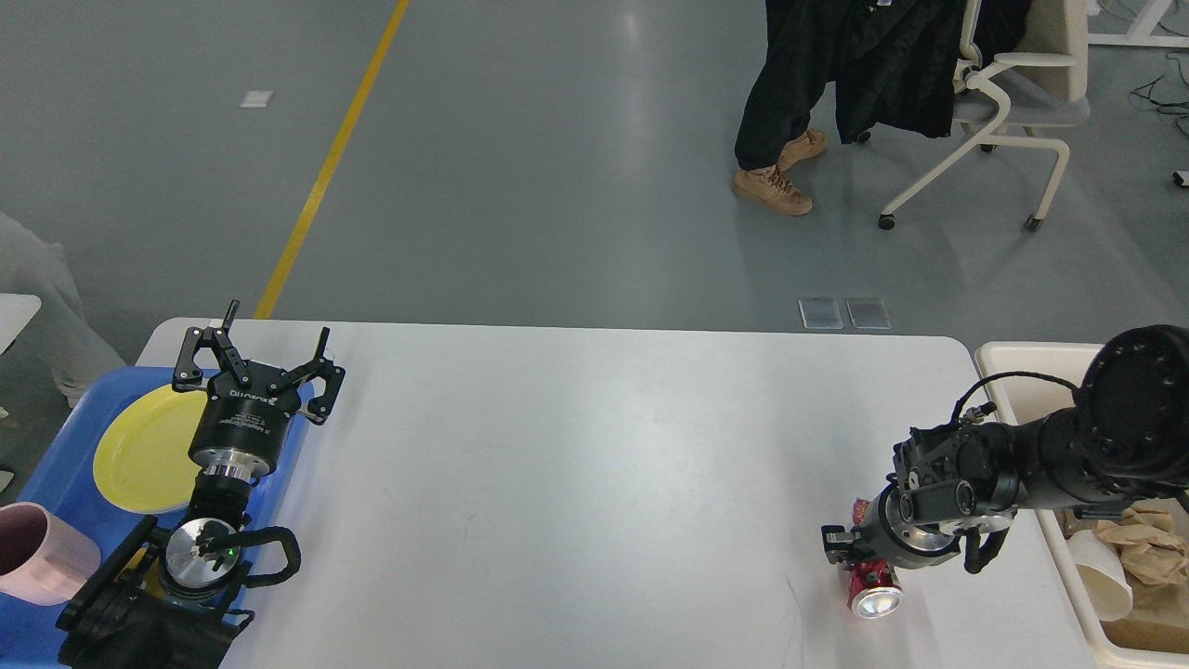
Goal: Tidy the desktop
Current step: 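Lower the right gripper onto the red can and grasp it, then lift the red can and carry it into the white bin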
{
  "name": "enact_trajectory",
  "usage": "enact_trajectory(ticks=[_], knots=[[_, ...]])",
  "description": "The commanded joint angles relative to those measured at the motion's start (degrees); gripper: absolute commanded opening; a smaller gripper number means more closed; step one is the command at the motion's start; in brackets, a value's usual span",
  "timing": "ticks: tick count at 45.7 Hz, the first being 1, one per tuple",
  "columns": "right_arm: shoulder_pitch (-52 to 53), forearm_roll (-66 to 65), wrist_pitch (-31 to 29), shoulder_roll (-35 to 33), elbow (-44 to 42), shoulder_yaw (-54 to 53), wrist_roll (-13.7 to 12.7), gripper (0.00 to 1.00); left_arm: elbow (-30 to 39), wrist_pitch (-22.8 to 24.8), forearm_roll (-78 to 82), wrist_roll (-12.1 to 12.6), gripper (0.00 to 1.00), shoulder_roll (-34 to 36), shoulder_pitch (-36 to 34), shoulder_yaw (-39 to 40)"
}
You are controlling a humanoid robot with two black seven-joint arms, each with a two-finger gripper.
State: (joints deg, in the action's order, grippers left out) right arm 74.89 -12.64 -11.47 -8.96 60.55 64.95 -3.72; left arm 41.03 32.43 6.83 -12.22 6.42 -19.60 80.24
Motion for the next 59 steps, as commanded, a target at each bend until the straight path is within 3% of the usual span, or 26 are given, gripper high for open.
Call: enact_trajectory(ticks=[1, 23, 29, 40, 50, 59], knots=[[0.6, 0.1, -1.7, -0.4, 0.0, -0.1, -0.1, 0.00, 0.0, 0.0, 0.0, 0.0, 0.96, 0.0, 0.0, 0.0], [1.3, 0.7, -2.0, -1.1, 0.0, -0.1, -0.1, 0.00, 0.0, 0.0, 0.0, 0.0, 0.96, 0.0, 0.0, 0.0], [4.0, 1.3, -6.9, -2.2, 0.6, -0.2, 0.0, 0.00, 0.0, 0.0, 0.0, 0.0, 0.96, 0.0, 0.0, 0.0], [24.6, 1.9, -15.3, -11.2, 15.5, 3.7, 0.2, 0.00, 0.0, 0.0, 0.0, 0.0, 0.96, 0.0, 0.0, 0.0], [49.6, 4.6, -16.2, -11.3, 31.2, 14.2, 0.3, 0.00, 0.0, 0.0, 0.0, 0.0, 0.96, 0.0, 0.0, 0.0], [53.0, 5.2, -15.8, -11.9, 32.3, 15.6, 0.5, 0.00, 0.0, 0.0, 0.0, 0.0, 0.96, 0.0, 0.0, 0.0]])
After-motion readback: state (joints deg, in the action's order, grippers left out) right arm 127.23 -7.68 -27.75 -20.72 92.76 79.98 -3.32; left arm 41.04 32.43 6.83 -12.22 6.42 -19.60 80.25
